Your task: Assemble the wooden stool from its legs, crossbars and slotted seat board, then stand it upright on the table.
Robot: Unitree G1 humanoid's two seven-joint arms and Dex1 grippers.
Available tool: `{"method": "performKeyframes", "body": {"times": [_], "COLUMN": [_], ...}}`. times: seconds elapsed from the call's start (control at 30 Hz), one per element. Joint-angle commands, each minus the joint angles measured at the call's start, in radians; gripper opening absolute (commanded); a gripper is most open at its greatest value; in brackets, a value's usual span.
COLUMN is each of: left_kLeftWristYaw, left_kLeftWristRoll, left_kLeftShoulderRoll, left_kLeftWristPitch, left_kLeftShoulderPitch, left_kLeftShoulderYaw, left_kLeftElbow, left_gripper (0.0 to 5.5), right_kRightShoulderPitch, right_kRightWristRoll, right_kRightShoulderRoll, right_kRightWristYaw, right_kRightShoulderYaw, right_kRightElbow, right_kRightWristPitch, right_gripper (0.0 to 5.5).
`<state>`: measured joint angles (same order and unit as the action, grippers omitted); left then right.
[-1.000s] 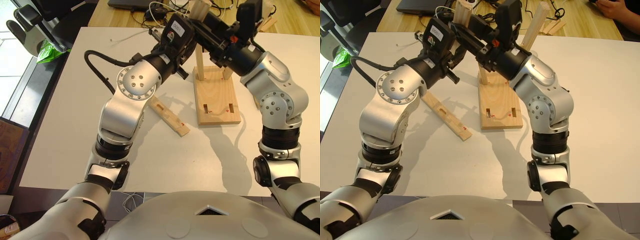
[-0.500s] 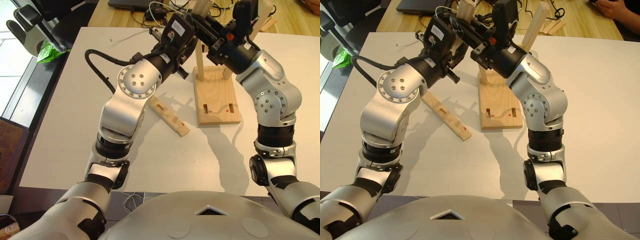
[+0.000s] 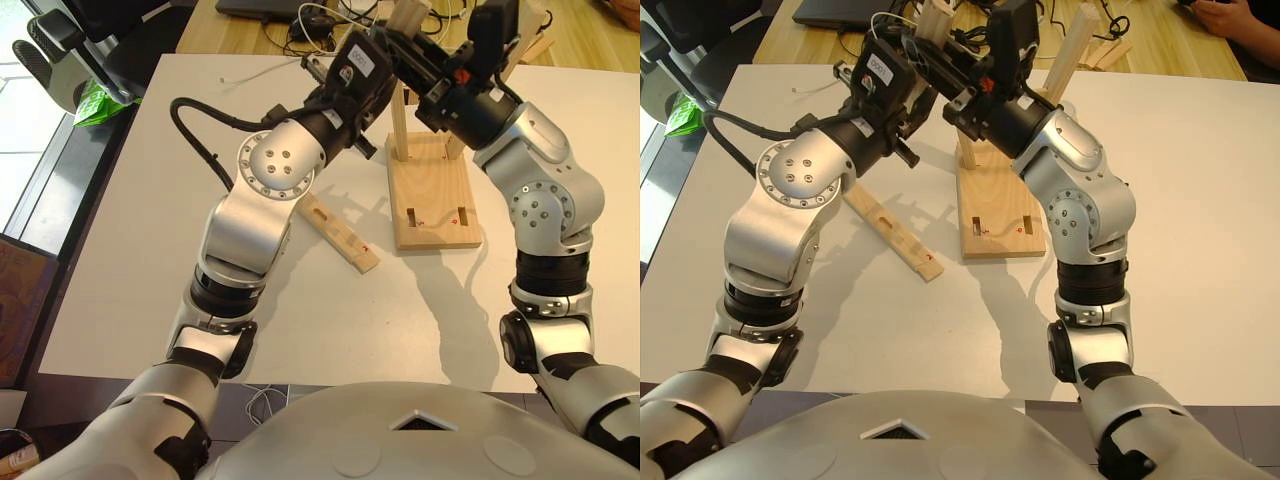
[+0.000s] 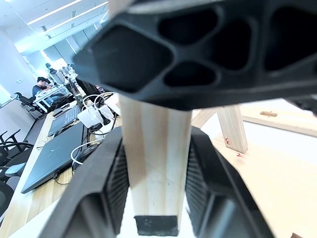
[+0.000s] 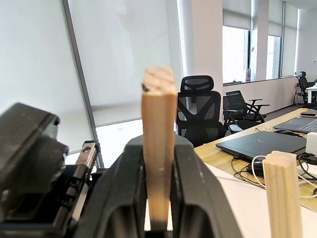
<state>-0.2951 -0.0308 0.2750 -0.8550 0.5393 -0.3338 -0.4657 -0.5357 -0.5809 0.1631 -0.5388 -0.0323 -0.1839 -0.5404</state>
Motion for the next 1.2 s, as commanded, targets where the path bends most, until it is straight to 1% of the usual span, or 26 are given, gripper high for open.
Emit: {"method": "performKeyframes", "body": {"times": [0.03,0.07,0.17,0.23,0.27,0.4,0.6,0.7,0.9,1.03,1.2], "left_kLeftWristYaw": [-0.022,-0.024,-0.021,-0.013,-0.008,0.0,-0.005,-0.013,-0.032,-0.03,-0.018], "left_kLeftWristRoll": [0.005,0.004,-0.005,-0.01,-0.01,-0.009,0.008,0.019,0.038,0.059,0.099], "left_kLeftShoulderRoll": [0.003,0.004,0.003,-0.002,-0.007,-0.01,-0.012,-0.004,0.008,0.011,-0.002], "left_kLeftWristPitch": [-0.013,-0.016,-0.02,-0.018,-0.019,-0.028,-0.055,-0.059,-0.072,-0.092,-0.115], "left_kLeftShoulderPitch": [-0.007,-0.008,-0.01,-0.006,-0.005,-0.004,-0.006,-0.016,-0.032,-0.05,-0.057], "left_kLeftShoulderYaw": [-0.004,-0.008,-0.01,-0.002,0.006,0.021,0.04,0.054,0.071,0.122,0.209], "left_kLeftElbow": [0.002,0.001,0.0,0.001,0.001,-0.004,-0.025,-0.04,-0.069,-0.091,-0.104], "left_gripper": [2.11,2.21,2.75,2.95,3.14,3.66,3.69,3.69,3.69,3.69,3.69], "right_kRightShoulderPitch": [-0.009,-0.008,-0.01,-0.008,-0.005,0.017,0.035,0.041,0.081,0.168,0.15], "right_kRightWristRoll": [-0.006,-0.006,-0.004,0.003,0.008,0.045,0.1,0.122,0.186,0.226,0.255], "right_kRightShoulderRoll": [-0.003,-0.002,0.0,0.008,0.014,0.061,0.143,0.189,0.23,0.296,0.346], "right_kRightWristYaw": [-0.01,-0.01,-0.012,-0.017,-0.02,-0.04,-0.044,-0.031,0.012,-0.012,-0.027], "right_kRightShoulderYaw": [-0.002,-0.002,-0.002,-0.004,-0.006,-0.001,0.035,0.08,0.135,0.168,0.2], "right_kRightElbow": [-0.02,-0.021,-0.02,-0.019,-0.019,-0.006,0.04,0.084,0.166,0.196,0.315], "right_kRightWristPitch": [0.007,0.006,0.007,0.008,0.01,0.025,0.049,0.065,0.108,0.135,0.182], "right_gripper": [0.39,0.39,0.39,0.39,0.39,0.39,0.39,0.39,0.39,0.39,0.39]}}
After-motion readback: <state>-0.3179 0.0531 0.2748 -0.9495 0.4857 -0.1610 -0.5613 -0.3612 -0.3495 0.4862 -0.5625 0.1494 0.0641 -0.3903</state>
